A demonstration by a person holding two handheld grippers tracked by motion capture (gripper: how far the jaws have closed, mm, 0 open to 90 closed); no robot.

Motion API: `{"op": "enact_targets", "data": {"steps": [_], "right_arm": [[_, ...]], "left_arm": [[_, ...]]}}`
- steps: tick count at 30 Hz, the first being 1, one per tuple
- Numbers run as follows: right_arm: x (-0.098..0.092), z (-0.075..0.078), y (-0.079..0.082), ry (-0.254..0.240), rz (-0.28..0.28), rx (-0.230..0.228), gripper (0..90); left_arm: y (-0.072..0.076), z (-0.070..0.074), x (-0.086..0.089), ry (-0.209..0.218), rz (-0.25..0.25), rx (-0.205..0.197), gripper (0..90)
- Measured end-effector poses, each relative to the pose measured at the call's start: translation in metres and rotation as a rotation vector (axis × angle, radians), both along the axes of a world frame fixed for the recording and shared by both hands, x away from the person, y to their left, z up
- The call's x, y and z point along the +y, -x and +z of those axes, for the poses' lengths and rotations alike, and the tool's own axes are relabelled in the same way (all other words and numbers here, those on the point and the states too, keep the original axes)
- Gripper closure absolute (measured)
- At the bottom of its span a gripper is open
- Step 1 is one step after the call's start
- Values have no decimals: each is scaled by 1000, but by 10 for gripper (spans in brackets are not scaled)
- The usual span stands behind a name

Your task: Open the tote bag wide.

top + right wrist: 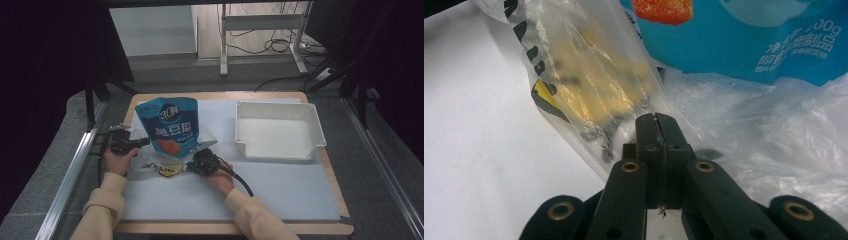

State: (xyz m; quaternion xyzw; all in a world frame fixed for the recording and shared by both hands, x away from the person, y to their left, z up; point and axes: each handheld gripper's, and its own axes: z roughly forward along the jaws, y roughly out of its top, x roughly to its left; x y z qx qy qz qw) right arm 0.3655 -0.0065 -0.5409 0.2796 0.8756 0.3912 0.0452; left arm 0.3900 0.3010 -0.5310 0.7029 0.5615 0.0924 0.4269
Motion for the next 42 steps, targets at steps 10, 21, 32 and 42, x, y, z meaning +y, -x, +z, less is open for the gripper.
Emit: {"op": "enact_targets", "data": {"steps": [10,21,32,42], "right_arm": [[-1,0,1,0,0,-1,886],[-18,46,12,-99,13,-68,886],[-62,108,-2,-170,-107,-178,886],[-43,91,-56,-158,-279,-90,886]], "left_arm": [[-1,-14,-3,-53,12,38,900],[2,-14,-5,-63,-4,37,900],[3,-13,-5,-53,-1,32,900],[3,-13,-5,-49,-2,31,900]]}}
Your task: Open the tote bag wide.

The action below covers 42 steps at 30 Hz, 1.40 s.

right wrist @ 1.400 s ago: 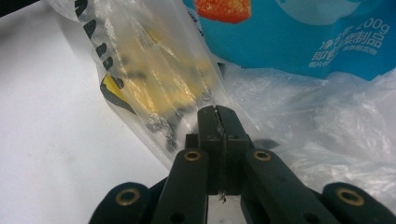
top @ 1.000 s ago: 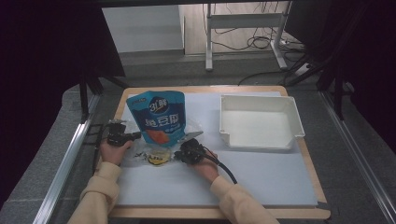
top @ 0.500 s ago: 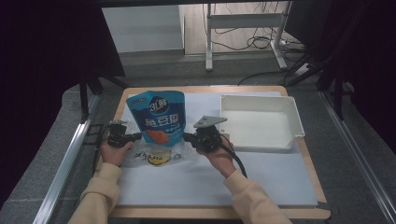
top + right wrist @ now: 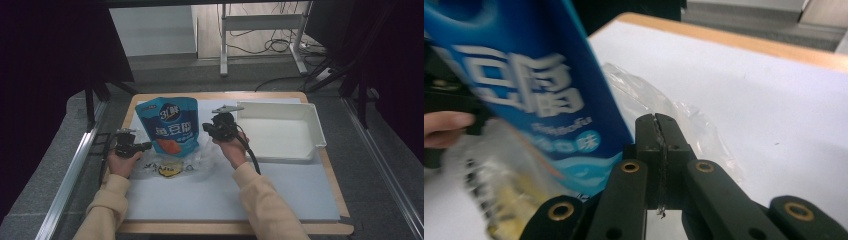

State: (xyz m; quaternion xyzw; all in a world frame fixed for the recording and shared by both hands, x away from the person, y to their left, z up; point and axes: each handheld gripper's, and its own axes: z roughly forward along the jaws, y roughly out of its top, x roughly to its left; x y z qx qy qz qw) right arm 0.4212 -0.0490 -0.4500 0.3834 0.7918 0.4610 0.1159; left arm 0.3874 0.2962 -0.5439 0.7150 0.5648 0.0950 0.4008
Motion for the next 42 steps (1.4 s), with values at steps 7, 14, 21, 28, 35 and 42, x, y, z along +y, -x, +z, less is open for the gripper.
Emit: {"op": "enact_targets", "data": {"steps": [7,14,21,28,35,42], "right_arm": [[22,-35,-16,46,-81,38,886],[28,-53,-13,132,-145,3,886],[27,-67,-16,151,-178,40,886],[29,-79,-20,174,-210,78,887],[28,-85,-21,176,-219,95,886],[27,-72,-9,131,-196,42,885]], "left_arm": [[0,0,0,1,-3,-3,900],[1,0,-1,-1,-5,-4,900],[1,-1,-2,-2,-4,-2,900],[0,-1,-3,-8,-5,-1,900],[0,-2,-4,-16,-8,3,900],[1,-1,-3,-5,-4,-2,900]]}}
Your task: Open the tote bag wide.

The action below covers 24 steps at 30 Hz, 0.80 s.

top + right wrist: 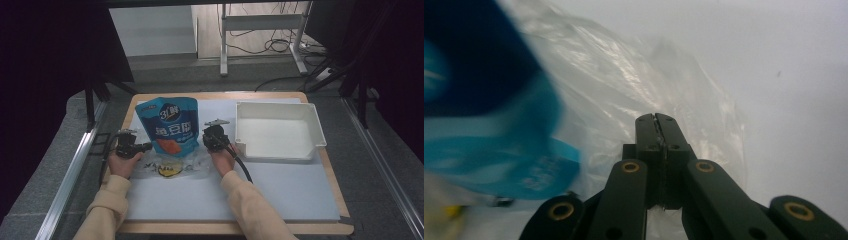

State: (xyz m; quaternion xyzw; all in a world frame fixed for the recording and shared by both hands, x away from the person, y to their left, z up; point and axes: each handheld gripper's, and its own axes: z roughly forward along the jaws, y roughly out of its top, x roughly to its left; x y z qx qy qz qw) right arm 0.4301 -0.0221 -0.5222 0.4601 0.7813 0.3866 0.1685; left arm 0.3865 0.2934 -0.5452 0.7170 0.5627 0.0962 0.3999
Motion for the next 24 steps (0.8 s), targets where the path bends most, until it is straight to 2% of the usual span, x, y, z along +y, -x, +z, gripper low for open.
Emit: {"op": "enact_targets", "data": {"steps": [5,8,10,15,19,24], "right_arm": [[-5,25,19,-64,39,-59,885],[-8,35,32,-63,82,-81,885],[-10,35,38,-62,105,-73,885],[-13,18,43,-18,127,-15,885],[-19,0,41,4,94,16,886],[-25,-12,39,13,68,34,885]], "left_arm": [[0,0,0,-3,-6,2,900],[0,0,0,-2,-4,1,900],[1,0,0,0,-3,1,900],[1,0,-1,1,2,0,900],[1,0,0,-2,1,1,900],[0,0,-1,-4,-1,2,900]]}}
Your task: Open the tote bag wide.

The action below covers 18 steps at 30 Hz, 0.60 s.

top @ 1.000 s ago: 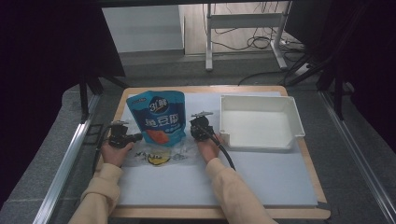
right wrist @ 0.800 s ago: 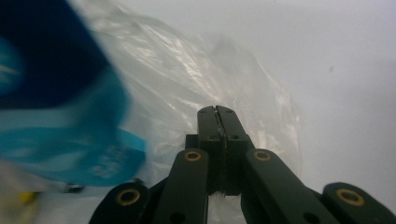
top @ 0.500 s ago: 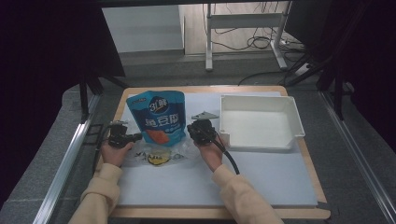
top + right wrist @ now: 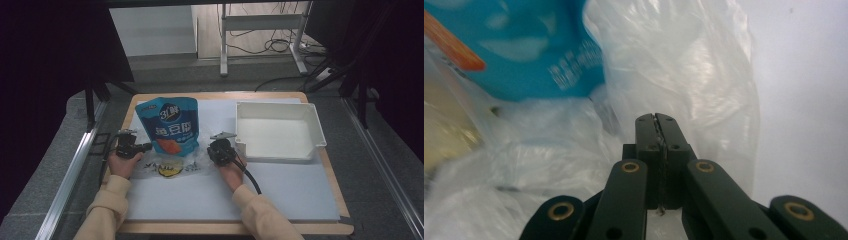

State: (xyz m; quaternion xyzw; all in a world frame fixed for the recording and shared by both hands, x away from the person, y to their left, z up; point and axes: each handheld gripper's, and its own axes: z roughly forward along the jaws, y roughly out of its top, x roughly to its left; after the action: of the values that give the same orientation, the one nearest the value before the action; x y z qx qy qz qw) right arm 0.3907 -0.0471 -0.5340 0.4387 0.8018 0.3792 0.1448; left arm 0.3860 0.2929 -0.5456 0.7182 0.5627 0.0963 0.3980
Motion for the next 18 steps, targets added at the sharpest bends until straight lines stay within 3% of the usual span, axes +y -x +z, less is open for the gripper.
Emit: {"op": "enact_targets", "data": {"steps": [2,6,7,8,10,13,16,18], "right_arm": [[-4,-4,1,5,0,-4,886],[-5,3,7,-9,16,-31,886],[-5,8,10,-26,32,-48,886],[-3,23,20,-71,74,-79,885],[-2,32,26,-100,101,-89,886],[1,41,37,-133,157,-74,886],[4,34,43,-107,202,-13,885],[5,25,43,-74,214,2,885]], "left_arm": [[0,0,0,1,0,0,900],[0,0,0,2,1,-1,900],[0,0,0,2,1,-1,900],[0,0,0,1,1,0,900],[0,0,0,1,1,1,900],[0,0,0,1,0,1,900],[1,0,0,2,1,1,900],[1,1,0,0,0,1,900]]}}
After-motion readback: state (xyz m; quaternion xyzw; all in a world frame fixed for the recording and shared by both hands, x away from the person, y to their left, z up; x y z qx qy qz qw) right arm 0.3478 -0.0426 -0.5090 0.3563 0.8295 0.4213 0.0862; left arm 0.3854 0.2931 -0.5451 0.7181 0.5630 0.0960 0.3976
